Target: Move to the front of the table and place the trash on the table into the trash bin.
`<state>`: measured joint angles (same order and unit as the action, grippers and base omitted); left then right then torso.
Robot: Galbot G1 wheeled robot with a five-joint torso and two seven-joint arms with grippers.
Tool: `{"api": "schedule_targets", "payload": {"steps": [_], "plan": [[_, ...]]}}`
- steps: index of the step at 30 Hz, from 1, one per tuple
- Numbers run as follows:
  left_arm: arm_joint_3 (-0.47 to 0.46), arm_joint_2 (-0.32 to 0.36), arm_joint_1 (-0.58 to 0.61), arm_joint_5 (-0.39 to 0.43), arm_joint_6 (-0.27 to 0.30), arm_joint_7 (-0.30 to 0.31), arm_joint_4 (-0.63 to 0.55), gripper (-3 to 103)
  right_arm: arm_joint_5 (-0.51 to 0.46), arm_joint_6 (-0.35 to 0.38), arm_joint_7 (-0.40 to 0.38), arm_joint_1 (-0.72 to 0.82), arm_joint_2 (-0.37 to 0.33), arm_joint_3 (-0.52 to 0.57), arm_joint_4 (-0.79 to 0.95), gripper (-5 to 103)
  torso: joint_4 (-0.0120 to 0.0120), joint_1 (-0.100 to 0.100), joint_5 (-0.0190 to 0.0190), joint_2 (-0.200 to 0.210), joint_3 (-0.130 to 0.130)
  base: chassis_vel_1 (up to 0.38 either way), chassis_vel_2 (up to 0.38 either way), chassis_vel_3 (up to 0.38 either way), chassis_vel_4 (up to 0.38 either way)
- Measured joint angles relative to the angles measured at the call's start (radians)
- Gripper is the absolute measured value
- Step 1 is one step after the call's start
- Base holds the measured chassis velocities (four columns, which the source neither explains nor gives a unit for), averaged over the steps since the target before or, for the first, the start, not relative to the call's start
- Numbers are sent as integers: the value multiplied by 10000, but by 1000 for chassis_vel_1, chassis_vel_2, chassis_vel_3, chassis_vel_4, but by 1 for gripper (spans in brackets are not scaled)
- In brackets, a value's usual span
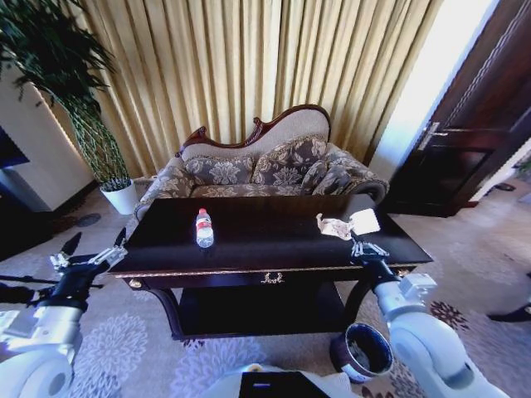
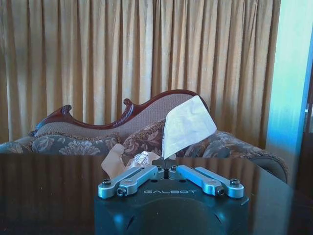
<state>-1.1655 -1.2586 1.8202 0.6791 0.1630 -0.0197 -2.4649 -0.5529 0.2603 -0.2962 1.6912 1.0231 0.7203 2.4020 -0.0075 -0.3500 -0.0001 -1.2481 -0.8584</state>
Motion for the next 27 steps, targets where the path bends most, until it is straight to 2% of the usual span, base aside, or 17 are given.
{"api": "schedule_targets", "payload": {"steps": [5,9,10,11,13,17,27], "plan": [[-65,-44,17,-7,261,6,-99,100,11,-42,29,100,-41,97,-8,0,-1,1,-2,-1,1,125,-121,-127,139],[-203,-69,4,-104,1190,196,-333,100,32,-94,37,70,-100,116,11,0,-1,6,1,-3,3,148,-158,-138,148],[-203,-69,4,-104,1190,196,-333,100,32,-94,37,70,-100,116,11,0,-1,6,1,-3,3,153,-139,-140,140],[-205,-82,-57,-129,1481,289,-347,100,35,-106,38,47,-105,111,28,0,0,8,0,-3,3,135,-131,-115,119],[-206,-87,-95,-146,1651,309,-348,100,37,-133,37,51,-108,112,43,0,1,8,-1,-4,3,114,-132,-109,117],[-179,-84,-132,-167,1904,312,-350,100,37,-207,52,132,-109,231,50,0,0,7,0,-3,2,85,-101,-92,101],[-72,-97,-165,-297,1974,302,-351,100,50,-434,285,339,-5,418,-106,0,-1,3,0,-2,1,84,-78,-82,75]]}}
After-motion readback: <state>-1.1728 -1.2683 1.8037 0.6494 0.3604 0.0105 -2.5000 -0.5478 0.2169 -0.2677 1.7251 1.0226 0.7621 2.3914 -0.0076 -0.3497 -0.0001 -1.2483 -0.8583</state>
